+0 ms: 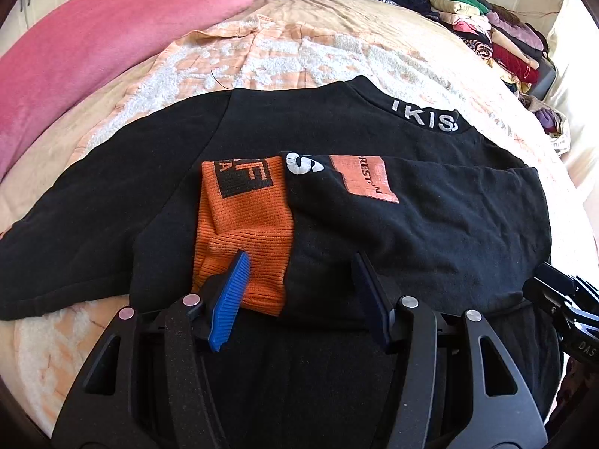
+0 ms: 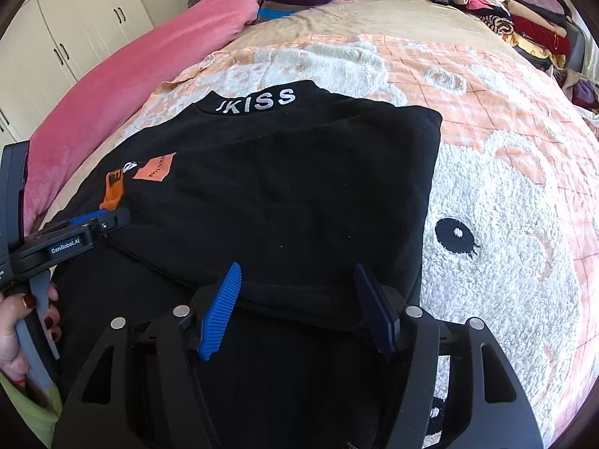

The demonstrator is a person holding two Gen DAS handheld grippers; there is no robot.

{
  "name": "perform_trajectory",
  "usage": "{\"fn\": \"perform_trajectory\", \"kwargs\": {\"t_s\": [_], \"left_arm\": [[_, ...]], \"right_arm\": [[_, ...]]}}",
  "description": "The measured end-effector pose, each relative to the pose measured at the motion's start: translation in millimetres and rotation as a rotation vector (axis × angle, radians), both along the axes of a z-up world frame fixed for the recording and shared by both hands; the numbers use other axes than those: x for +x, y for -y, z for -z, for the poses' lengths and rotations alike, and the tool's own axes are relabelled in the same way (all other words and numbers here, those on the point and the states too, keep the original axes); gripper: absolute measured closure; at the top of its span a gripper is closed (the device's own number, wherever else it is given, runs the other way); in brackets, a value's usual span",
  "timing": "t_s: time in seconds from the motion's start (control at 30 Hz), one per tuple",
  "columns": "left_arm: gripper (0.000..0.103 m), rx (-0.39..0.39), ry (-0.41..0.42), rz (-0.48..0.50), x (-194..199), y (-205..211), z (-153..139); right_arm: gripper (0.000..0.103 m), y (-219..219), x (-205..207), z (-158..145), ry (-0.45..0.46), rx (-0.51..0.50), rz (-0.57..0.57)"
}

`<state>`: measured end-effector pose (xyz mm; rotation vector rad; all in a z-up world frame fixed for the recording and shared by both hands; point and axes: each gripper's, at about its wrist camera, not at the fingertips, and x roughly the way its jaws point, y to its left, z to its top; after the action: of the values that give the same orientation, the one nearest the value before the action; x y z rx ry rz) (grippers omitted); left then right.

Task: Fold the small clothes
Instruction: 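Lay the cuff flat on the sweatshirt back and open the left gripper, then move the left gripper to the other sleeve's orange cuff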

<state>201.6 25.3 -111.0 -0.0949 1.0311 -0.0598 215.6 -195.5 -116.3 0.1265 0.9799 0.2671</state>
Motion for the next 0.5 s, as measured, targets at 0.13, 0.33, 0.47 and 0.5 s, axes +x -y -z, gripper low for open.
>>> {"fn": "perform_trajectory", "kwargs": {"t_s": [0.13, 0.33, 0.47, 0.5], "left_arm": [[0.045, -0.024, 0.002, -0.004, -7, 3, -8], [0.025, -0.017, 0.038, -0.026, -14, 0, -28], [0.010, -0.007, 0.052, -0.029, -16, -3, -39], [0.010, -0.005, 0.060, -0.028, -17, -3, -43]], "right_arm": [[0.028, 3, -1, -9, 0.009, 0.044, 0.023], [0.016, 9, -6, -27, 0.056, 0.097, 0.053], [0.015, 8, -10, -41, 0.091, 0.104, 0.058], [0.009, 6, -10, -44, 0.098, 0.096, 0.060]]}}
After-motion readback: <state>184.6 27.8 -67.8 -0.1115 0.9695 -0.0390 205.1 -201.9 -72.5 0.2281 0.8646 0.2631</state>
